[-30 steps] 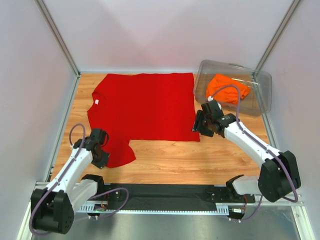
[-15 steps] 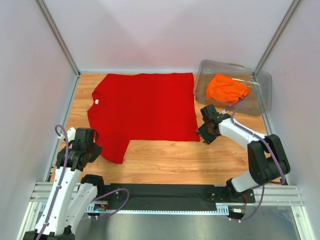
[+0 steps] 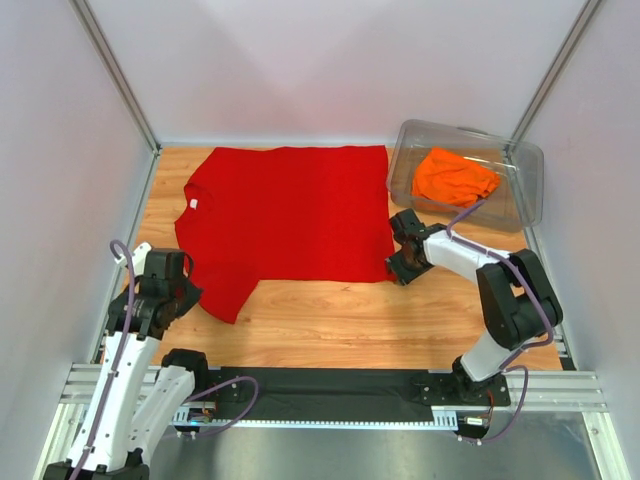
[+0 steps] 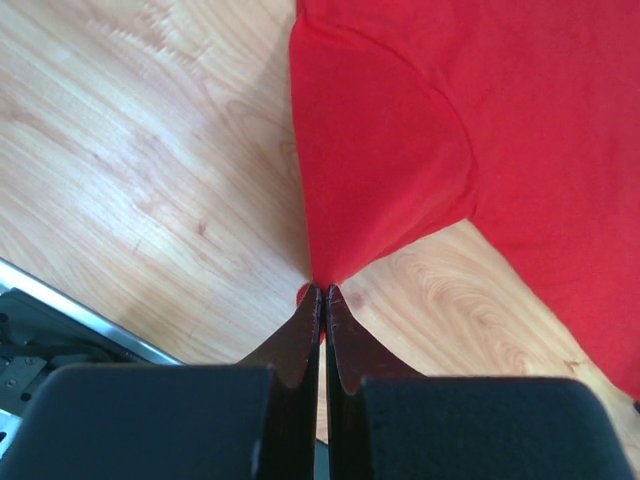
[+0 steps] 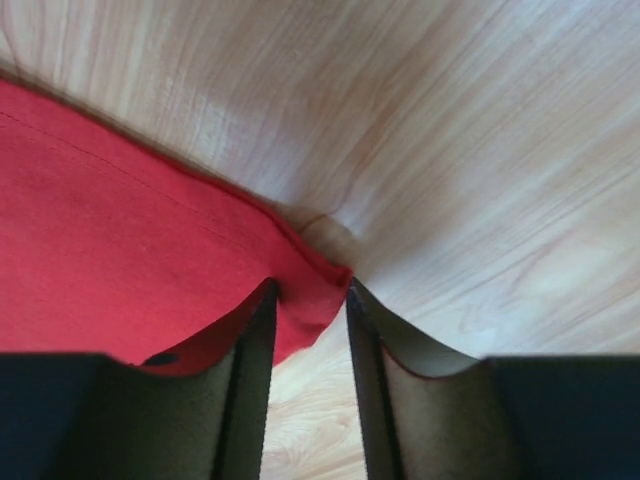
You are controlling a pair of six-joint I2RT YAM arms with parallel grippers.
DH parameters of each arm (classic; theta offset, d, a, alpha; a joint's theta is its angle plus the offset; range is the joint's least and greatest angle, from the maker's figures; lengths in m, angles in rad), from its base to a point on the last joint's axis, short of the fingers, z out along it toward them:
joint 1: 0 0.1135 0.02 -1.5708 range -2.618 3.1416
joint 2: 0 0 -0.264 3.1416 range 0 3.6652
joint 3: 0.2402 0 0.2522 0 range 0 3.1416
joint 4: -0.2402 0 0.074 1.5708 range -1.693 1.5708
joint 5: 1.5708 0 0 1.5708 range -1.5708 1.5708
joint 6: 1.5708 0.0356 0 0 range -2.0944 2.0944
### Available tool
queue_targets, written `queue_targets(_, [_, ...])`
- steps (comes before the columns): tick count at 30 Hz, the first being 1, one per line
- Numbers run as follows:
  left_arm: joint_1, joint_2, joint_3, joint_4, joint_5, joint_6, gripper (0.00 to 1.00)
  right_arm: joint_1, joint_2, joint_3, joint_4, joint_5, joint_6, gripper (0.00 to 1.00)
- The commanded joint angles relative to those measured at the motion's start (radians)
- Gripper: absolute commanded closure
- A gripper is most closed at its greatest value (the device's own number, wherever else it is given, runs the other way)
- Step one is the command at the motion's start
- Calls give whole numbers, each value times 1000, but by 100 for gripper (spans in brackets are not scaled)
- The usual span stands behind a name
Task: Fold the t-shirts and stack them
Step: Flatten the tshirt out
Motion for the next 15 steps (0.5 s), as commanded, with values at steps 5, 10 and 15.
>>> queue_targets(5, [-1,22,122,36,-29,105,100,10,119,8,21,36,67,96])
queue_targets(10, [-1,60,239,106,-28,287,100,38,85,107,3,50,-129,100])
queue_targets(15, [-1,149,564,238,3,565,100,65,-109,303,-37,165,-569,100])
